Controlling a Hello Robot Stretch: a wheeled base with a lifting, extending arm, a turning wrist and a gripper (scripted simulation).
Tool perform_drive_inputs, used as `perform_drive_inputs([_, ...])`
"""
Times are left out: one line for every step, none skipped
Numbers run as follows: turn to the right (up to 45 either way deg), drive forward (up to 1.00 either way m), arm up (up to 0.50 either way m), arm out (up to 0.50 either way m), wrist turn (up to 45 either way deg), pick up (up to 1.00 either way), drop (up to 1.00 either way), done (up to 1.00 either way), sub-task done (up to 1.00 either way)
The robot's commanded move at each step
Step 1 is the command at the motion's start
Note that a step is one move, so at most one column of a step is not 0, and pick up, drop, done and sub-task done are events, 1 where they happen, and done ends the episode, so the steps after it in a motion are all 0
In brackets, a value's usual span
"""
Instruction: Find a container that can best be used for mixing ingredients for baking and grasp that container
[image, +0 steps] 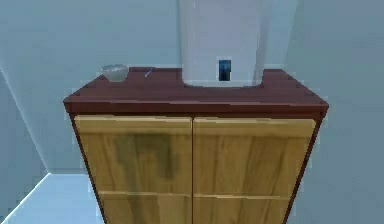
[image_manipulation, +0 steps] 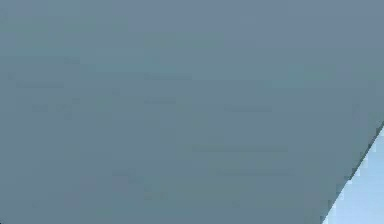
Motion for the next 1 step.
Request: perform_drive_inputs([0.0,0.15,0.0,0.0,0.0,0.0,0.0,0.0,0.0])
